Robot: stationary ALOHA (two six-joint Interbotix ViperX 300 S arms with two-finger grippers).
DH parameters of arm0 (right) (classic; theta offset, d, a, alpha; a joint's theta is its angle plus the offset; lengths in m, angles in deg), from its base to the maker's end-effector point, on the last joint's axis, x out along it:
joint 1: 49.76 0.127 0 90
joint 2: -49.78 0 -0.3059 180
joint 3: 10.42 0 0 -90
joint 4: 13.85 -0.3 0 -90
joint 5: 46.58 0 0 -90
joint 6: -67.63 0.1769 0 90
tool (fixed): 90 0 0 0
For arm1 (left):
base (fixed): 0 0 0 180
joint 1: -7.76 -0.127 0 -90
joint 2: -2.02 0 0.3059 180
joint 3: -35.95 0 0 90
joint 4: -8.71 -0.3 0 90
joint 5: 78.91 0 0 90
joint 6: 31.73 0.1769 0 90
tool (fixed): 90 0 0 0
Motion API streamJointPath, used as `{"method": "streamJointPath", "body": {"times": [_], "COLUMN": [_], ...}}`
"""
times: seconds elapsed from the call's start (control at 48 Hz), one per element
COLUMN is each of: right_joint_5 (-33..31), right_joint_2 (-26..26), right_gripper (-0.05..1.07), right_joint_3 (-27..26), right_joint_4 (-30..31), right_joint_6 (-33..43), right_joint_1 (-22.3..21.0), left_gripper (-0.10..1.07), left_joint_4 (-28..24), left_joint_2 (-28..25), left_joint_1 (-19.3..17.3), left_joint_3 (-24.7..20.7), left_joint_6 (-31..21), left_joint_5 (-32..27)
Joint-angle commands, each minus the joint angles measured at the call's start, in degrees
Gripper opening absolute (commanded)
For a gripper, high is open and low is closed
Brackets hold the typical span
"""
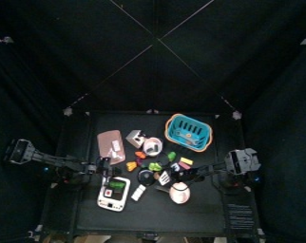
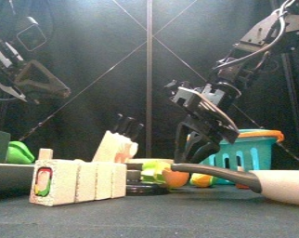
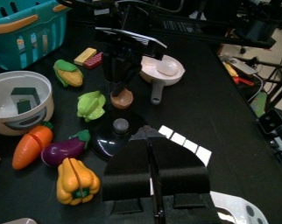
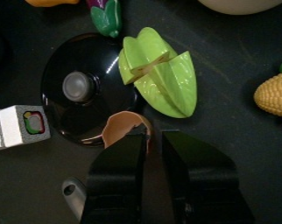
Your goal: Grab eggshell
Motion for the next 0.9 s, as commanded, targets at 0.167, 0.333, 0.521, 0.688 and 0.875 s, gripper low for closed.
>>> {"method": "streamJointPath", "body": {"times": [0.167, 0.333, 0.521, 0.688, 0.875], "right_joint_5": [0.0, -0.4, -0.4, -0.4, -0.4], "right_joint_2": [2.2, 2.2, 2.2, 2.2, 2.2], "right_gripper": [0.57, 0.57, 0.54, 0.47, 0.45], "right_joint_3": [0.2, 0.4, 0.4, 0.4, 0.4], "right_joint_4": [0.1, 0.0, 0.1, 0.0, 0.0], "right_joint_6": [-0.2, -0.2, -0.2, -0.1, -0.1], "right_joint_1": [-0.1, 0.0, 0.0, -0.1, 0.0], "left_gripper": [0.12, 0.12, 0.12, 0.12, 0.12], "left_joint_4": [0.0, 0.0, 0.0, 0.0, 0.0], "left_joint_2": [-0.1, -0.2, -0.2, -0.1, -0.1], "left_joint_1": [0.1, 0.1, 0.1, 0.1, 0.1], "left_joint_3": [-0.6, -0.6, -0.6, -0.6, -0.6], "left_joint_6": [0.0, -0.1, -0.1, -0.1, -0.1], "left_joint_5": [0.3, 0.2, 0.2, 0.2, 0.3]}}
